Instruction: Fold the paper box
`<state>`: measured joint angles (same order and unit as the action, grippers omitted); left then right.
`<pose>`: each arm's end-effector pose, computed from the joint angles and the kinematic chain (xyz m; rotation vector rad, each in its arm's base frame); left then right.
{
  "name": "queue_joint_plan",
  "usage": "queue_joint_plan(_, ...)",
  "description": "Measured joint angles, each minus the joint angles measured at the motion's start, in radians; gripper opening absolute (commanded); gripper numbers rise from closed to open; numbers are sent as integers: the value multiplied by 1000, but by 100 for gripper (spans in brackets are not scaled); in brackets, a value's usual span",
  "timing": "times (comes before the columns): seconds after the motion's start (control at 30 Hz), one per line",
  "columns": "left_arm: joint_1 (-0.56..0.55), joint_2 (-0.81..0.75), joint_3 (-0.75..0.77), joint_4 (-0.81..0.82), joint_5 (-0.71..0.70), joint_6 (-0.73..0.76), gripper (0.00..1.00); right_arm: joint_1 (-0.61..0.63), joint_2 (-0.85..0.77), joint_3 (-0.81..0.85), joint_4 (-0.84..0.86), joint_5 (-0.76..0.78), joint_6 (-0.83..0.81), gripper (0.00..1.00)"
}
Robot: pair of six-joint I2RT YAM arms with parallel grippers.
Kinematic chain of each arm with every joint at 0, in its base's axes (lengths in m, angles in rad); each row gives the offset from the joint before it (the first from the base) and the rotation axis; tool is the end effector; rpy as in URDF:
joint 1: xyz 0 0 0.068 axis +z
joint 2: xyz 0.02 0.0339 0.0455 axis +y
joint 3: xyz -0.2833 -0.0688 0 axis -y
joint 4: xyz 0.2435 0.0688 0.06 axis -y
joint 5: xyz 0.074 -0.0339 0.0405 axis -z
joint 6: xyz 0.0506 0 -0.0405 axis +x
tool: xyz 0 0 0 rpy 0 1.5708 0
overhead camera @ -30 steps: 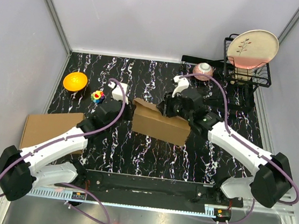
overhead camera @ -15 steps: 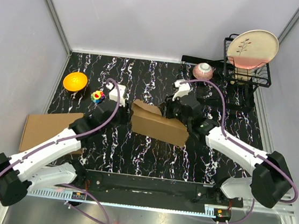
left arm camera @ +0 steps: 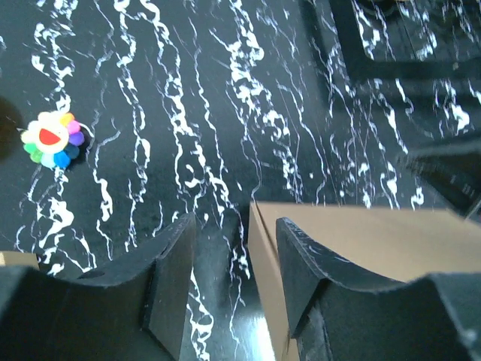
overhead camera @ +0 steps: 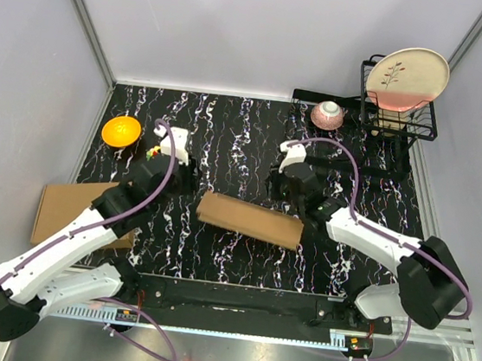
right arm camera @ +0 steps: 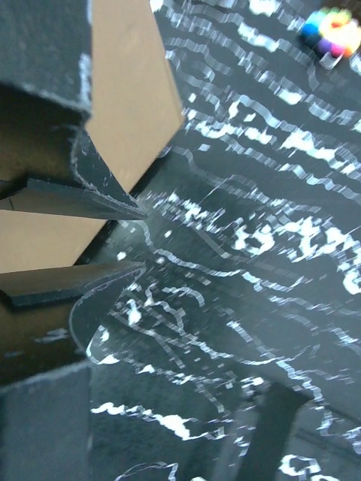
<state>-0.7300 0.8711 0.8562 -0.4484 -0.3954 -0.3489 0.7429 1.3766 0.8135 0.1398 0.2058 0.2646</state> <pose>0.1545 -0.1121 0.3327 0.1351 2.0031 -0.2903 0.2397 0.2061 0.2615 -0.3454 1.9823 0.4448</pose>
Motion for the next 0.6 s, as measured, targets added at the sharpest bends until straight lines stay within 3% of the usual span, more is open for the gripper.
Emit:
queue_joint_plan(0.33, 53, 237, 106, 155, -9, -53, 50, 0, 50, -39, -44, 45, -11, 36)
queue_joint_plan(0.6, 55, 208, 5, 168, -27, -87, 45, 0, 53, -12, -97, 44, -10, 40)
